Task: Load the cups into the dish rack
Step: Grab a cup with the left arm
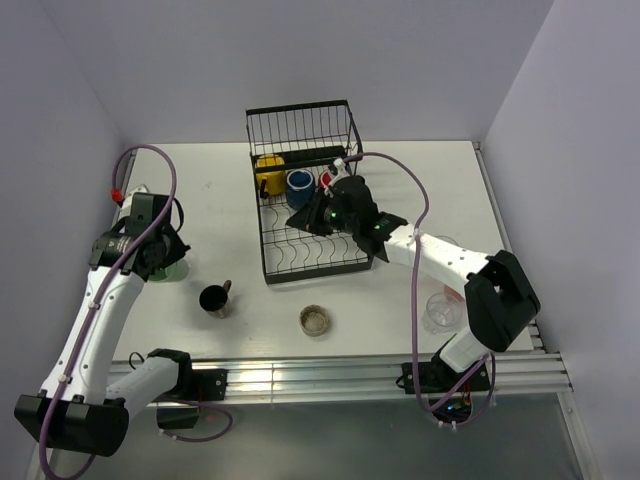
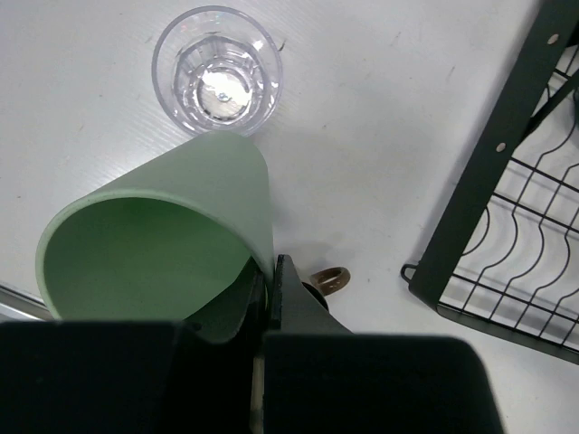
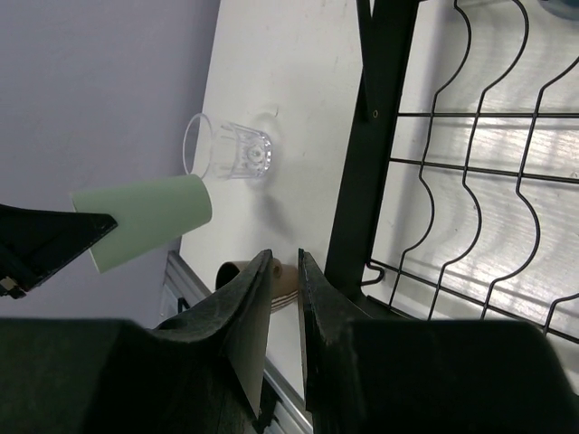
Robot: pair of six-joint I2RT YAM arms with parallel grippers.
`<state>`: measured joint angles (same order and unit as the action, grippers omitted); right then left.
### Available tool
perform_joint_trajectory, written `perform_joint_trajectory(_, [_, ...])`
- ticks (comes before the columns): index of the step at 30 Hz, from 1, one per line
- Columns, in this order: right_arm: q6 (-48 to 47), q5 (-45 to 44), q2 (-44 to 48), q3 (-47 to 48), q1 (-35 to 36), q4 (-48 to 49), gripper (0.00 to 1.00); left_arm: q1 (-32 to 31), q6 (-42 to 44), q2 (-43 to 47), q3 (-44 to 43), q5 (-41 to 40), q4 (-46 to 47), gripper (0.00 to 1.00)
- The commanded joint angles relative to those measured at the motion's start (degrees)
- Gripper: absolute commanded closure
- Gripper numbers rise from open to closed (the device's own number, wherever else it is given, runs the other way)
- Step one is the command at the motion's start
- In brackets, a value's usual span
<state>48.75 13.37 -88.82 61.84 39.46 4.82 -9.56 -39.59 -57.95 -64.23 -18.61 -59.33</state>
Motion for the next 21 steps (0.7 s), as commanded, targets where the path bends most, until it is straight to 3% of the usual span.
perform_joint_trajectory(1, [-1.11, -1.15, 1.89, 2.67, 0.79, -0.42, 0.75, 0.25, 1.54, 0.83, -3.36, 1.82, 2.29, 1.00])
perform_joint_trajectory(9, [-1.38, -1.15, 2.50, 3.28, 1.67, -1.30, 0.75, 0.25, 2.42, 2.58, -6.43, 7.88, -0.34, 1.00])
perform_joint_trajectory(15, [-2.17, -1.24, 4.52, 4.86, 1.67, -2.97, 0.71, 0.25, 2.07, 5.92, -10.30, 20.35, 2.46, 1.00])
perform_joint_trajectory(18, [-2.87, -1.41, 5.93, 6.18, 1.58, -4.38, 0.64, 0.25, 2.15, 6.80, -9.61, 27.39, 7.55, 1.00])
perform_joint_trajectory(21, [-3.92, -1.68, 7.60, 7.93, 1.67, -6.31, 0.46, 0.33, 2.16, 8.02, -7.50, 32.58, 13.96, 1.00])
